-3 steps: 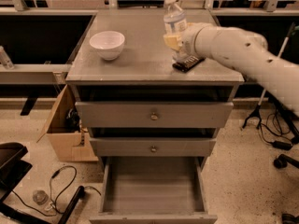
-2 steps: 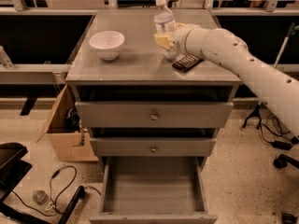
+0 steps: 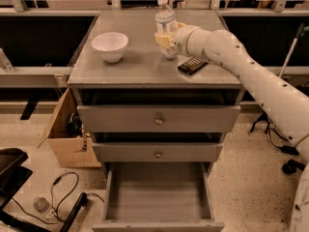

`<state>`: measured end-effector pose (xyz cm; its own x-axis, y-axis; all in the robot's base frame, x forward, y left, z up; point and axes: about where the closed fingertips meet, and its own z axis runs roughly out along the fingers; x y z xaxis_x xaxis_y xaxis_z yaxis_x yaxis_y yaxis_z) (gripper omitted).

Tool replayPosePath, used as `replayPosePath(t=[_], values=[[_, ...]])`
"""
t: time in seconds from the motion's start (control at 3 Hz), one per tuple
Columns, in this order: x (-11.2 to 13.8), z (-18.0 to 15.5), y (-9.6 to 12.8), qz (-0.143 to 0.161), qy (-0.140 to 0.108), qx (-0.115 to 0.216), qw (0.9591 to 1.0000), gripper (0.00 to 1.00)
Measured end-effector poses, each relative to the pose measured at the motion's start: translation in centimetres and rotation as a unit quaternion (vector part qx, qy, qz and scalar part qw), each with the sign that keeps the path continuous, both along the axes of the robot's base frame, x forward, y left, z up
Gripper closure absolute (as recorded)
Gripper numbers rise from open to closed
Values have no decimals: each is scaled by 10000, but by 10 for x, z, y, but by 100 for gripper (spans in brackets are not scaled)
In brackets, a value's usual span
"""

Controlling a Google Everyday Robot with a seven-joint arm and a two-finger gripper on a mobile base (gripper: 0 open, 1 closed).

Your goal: Pick blue plastic bottle from bottom drawer and place on counter

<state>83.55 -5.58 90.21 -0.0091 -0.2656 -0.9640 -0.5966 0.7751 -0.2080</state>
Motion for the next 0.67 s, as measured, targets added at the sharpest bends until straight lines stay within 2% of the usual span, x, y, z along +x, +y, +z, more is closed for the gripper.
replayPosePath(t=[0.33,0.67], values=[[15,11,11,29,-108,34,9999,100],[53,32,26,-57,-292,227,9993,100]])
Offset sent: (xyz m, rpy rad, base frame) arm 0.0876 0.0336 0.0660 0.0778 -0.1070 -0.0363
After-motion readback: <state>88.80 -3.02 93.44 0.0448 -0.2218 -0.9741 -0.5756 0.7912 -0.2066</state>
